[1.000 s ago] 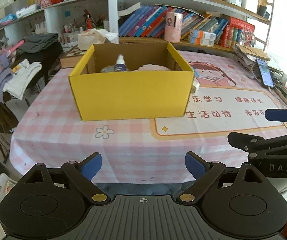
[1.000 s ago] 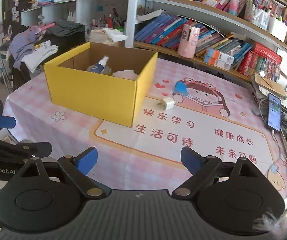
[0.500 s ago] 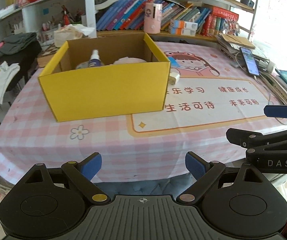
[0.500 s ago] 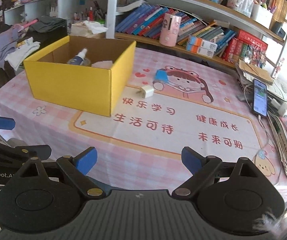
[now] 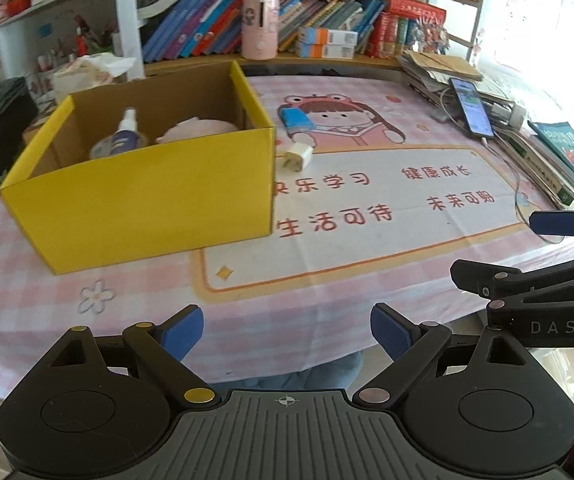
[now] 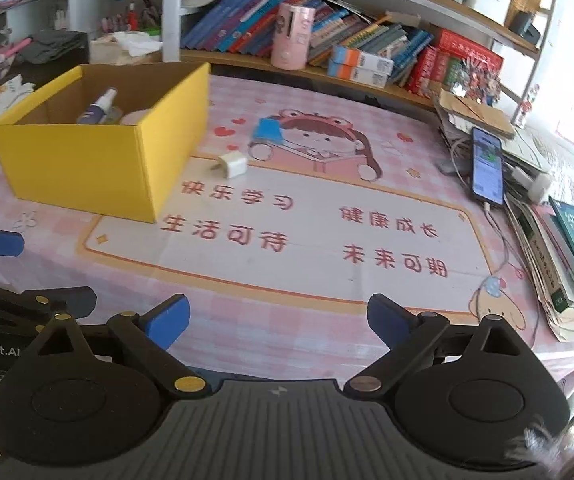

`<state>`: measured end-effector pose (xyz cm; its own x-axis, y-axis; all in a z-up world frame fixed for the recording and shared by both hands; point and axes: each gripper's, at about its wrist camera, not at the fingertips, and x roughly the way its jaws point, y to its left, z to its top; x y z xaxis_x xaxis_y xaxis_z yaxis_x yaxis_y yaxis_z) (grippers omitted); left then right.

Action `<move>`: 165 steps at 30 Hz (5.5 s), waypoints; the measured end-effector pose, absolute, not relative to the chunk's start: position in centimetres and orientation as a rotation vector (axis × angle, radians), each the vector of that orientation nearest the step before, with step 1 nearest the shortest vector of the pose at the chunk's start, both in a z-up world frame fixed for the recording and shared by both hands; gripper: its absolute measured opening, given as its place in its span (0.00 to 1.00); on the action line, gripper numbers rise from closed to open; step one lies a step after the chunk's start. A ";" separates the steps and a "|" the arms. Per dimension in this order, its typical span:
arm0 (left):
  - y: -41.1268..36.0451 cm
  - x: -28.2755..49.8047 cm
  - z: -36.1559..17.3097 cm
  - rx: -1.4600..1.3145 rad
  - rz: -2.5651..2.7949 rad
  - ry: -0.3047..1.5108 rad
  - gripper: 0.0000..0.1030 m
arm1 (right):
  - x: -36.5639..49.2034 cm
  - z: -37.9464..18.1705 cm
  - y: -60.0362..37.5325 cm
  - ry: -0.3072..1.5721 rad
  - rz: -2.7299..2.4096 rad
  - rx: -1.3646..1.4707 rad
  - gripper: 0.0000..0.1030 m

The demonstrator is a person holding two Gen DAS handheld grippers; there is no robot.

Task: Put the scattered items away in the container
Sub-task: 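Move both grippers toward the white charger plug and blue sponge, then grasp the white charger plug with the left gripper while the right grasps the blue sponge, then lift and carry the plug and sponge toward the yellow box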

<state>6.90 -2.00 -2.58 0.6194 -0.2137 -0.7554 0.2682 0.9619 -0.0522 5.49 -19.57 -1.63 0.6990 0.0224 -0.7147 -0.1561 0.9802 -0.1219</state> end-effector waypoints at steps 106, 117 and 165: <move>-14.4 24.8 -2.3 -0.103 0.090 0.775 0.35 | 38.2 -6.3 -25.7 0.830 0.641 -0.117 0.36; -14.1 21.9 -0.3 -0.055 0.114 0.739 0.35 | 38.3 -9.2 -21.6 0.832 0.533 -0.182 0.35; -6.0 8.4 1.3 -0.096 -0.358 0.664 0.35 | 9.9 0.9 -24.6 0.676 0.205 -0.055 0.30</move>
